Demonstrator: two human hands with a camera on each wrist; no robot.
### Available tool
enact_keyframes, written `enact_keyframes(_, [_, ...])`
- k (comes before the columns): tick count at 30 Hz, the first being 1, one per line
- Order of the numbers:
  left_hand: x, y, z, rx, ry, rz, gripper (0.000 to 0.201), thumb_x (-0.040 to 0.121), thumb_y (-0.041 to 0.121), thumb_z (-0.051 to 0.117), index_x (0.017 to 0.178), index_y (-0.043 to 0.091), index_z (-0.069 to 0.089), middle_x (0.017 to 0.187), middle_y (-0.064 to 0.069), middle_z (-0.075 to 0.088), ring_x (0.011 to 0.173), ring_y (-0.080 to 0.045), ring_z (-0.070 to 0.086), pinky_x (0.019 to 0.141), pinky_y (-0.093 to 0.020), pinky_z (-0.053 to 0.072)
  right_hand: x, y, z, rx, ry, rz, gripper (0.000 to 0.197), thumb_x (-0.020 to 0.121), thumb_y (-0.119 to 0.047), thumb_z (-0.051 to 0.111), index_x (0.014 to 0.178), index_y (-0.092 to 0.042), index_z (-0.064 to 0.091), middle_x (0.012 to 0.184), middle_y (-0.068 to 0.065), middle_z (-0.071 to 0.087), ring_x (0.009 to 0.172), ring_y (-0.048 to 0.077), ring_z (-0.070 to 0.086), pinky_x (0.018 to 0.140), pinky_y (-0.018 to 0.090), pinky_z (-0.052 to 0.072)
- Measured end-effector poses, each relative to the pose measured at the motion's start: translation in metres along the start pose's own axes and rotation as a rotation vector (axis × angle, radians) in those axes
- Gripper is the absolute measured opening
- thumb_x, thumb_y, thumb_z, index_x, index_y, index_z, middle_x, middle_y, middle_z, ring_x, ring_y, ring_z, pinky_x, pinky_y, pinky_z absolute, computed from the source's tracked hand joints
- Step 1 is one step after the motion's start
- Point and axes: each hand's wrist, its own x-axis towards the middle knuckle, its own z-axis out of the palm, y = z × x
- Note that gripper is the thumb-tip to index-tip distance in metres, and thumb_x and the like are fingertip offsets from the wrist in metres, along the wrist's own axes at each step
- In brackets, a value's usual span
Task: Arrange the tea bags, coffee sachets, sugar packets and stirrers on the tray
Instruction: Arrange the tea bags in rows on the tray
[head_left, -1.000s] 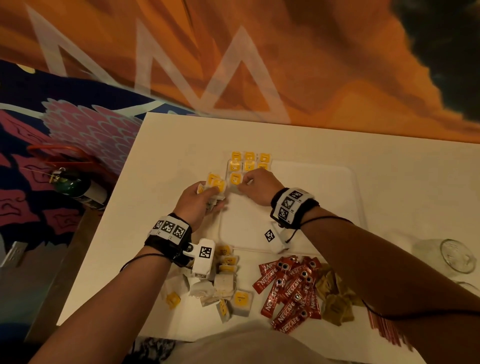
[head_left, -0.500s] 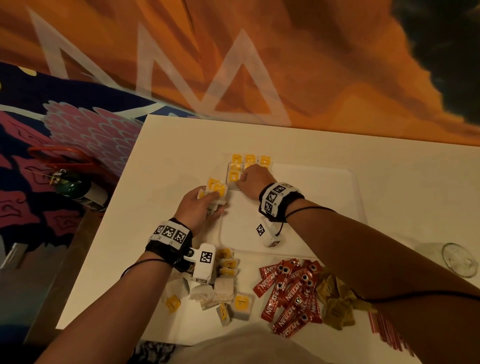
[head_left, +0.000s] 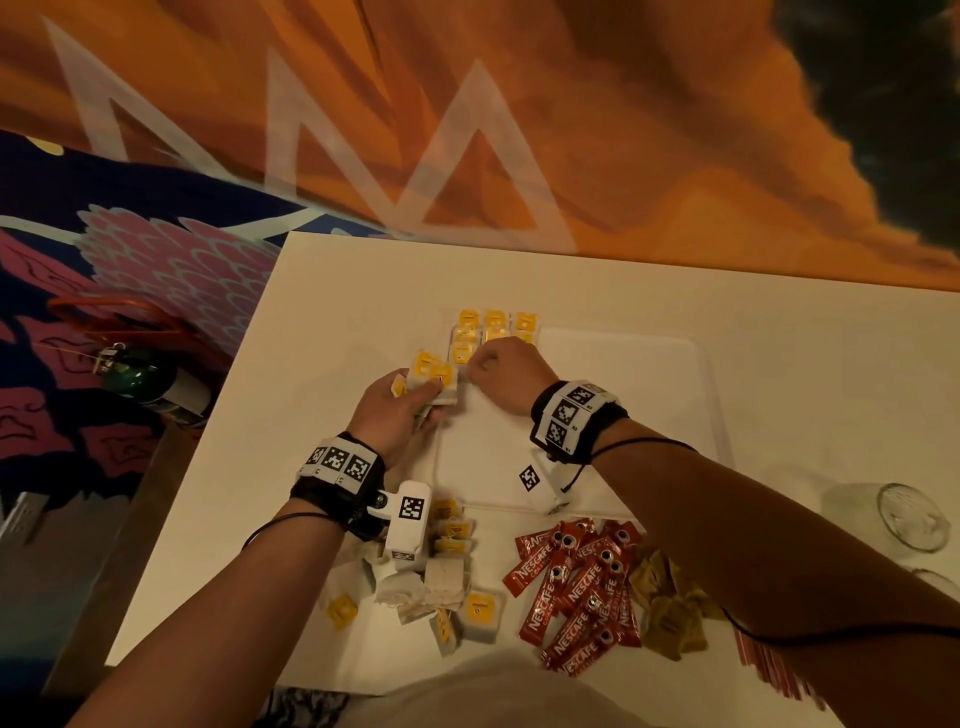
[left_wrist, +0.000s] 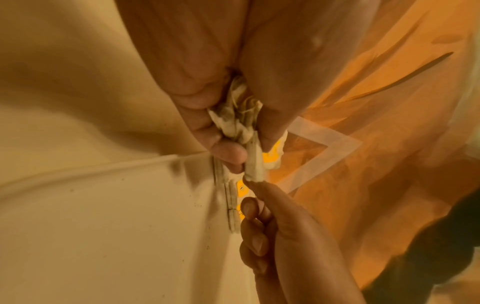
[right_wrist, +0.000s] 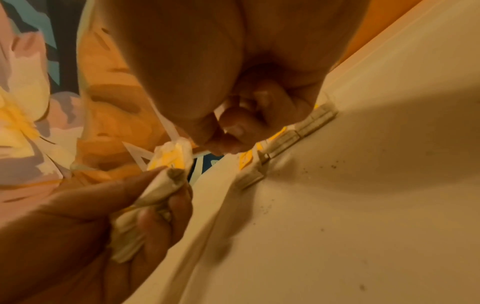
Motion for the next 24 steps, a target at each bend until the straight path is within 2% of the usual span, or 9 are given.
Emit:
enact_keyframes(2, [0.001, 0.000, 0.001, 0.005, -0.007, 0.004, 0.015, 0.094, 0.014, 0.066, 0.105, 0.004, 0.067, 0.089, -0.010, 0.071, 0.077, -0.021, 0.067, 0.068, -0.030, 0.053, -0.009, 0.003, 0.000, 0.061, -0.036, -0.031, 0.023, 0.096, -0.026, 0.058, 0.085, -0.013, 0.073, 0.084, -0.008, 0.068, 0.081, 0.010, 0.061, 0.075, 0.026, 0.044])
enact_keyframes(4, [0.002, 0.000, 0.002, 0.010, -0.020, 0.001, 0.017, 0.094, 0.014, 0.066, 0.107, 0.004, 0.067, 0.094, -0.014, 0.072, 0.083, -0.025, 0.066, 0.071, -0.032, 0.053, -0.018, 0.007, 0.000, 0.123, -0.071, -0.047, 0.030, 0.099, -0.026, 0.055, 0.076, -0.015, 0.070, 0.074, -0.004, 0.068, 0.066, 0.005, 0.060, 0.067, 0.023, 0.043])
enact_keyframes(6, [0.003, -0.001, 0.004, 0.016, -0.037, 0.000, 0.019, 0.094, 0.015, 0.066, 0.108, 0.002, 0.067, 0.100, -0.017, 0.072, 0.088, -0.027, 0.067, 0.074, -0.034, 0.054, -0.027, 0.009, 0.000, 0.143, -0.093, -0.066, 0.038, 0.102, -0.033, 0.052, 0.070, -0.020, 0.066, 0.073, 0.000, 0.068, 0.057, -0.004, 0.058, 0.060, 0.017, 0.042])
enact_keyframes(8, [0.003, -0.001, 0.006, 0.034, -0.053, 0.016, 0.022, 0.095, 0.015, 0.065, 0.111, 0.000, 0.067, 0.106, -0.020, 0.072, 0.090, -0.028, 0.068, 0.074, -0.035, 0.054, -0.033, 0.010, 0.002, 0.149, -0.086, -0.076, 0.045, 0.103, -0.039, 0.050, 0.073, -0.012, 0.068, 0.073, 0.003, 0.069, 0.053, -0.004, 0.056, 0.058, 0.017, 0.043])
enact_keyframes(11, [0.002, -0.003, 0.012, 0.097, -0.046, 0.054, 0.023, 0.094, 0.019, 0.066, 0.109, 0.001, 0.069, 0.105, -0.024, 0.071, 0.084, -0.030, 0.065, 0.070, -0.035, 0.051, -0.036, 0.013, 0.005, 0.183, -0.060, -0.063, 0.049, 0.103, -0.043, 0.050, 0.077, -0.007, 0.070, 0.069, -0.003, 0.069, 0.050, -0.002, 0.052, 0.060, 0.023, 0.043])
enact_keyframes(14, [0.001, -0.003, 0.017, 0.158, -0.012, 0.070, 0.026, 0.092, 0.021, 0.068, 0.106, -0.001, 0.068, 0.096, -0.025, 0.072, 0.075, -0.027, 0.061, 0.065, -0.032, 0.050, -0.037, 0.017, 0.006, 0.203, -0.056, -0.065, 0.036, 0.100, -0.039, 0.055, 0.080, -0.013, 0.070, 0.071, -0.003, 0.070, 0.054, 0.001, 0.053, 0.061, 0.024, 0.044])
enact_keyframes(18, [0.000, 0.001, 0.023, 0.194, 0.007, 0.058, 0.026, 0.095, 0.022, 0.064, 0.097, -0.004, 0.067, 0.076, -0.013, 0.069, 0.059, -0.019, 0.058, 0.056, -0.027, 0.048, -0.033, 0.023, 0.001, 0.171, -0.013, -0.067, 0.031, 0.098, -0.035, 0.059, 0.072, -0.020, 0.067, 0.067, -0.007, 0.066, 0.053, 0.000, 0.052, 0.060, 0.022, 0.040])
enact_keyframes(21, [0.002, 0.003, 0.022, 0.169, 0.003, 0.040, 0.019, 0.096, 0.022, 0.060, 0.090, 0.005, 0.069, 0.083, -0.015, 0.073, 0.066, -0.023, 0.063, 0.061, -0.029, 0.049, -0.028, 0.028, -0.007, 0.166, 0.043, -0.054, 0.034, 0.097, -0.035, 0.060, 0.071, -0.014, 0.067, 0.063, -0.007, 0.063, 0.053, 0.001, 0.051, 0.059, 0.020, 0.040])
enact_keyframes(24, [0.003, 0.003, 0.021, 0.135, -0.030, 0.022, 0.022, 0.097, 0.021, 0.057, 0.102, 0.006, 0.072, 0.099, -0.017, 0.074, 0.079, -0.026, 0.069, 0.060, -0.027, 0.051, -0.022, 0.031, -0.015, 0.139, 0.073, -0.019, 0.032, 0.097, -0.036, 0.060, 0.073, -0.016, 0.067, 0.063, -0.007, 0.064, 0.057, 0.002, 0.053, 0.058, 0.019, 0.039])
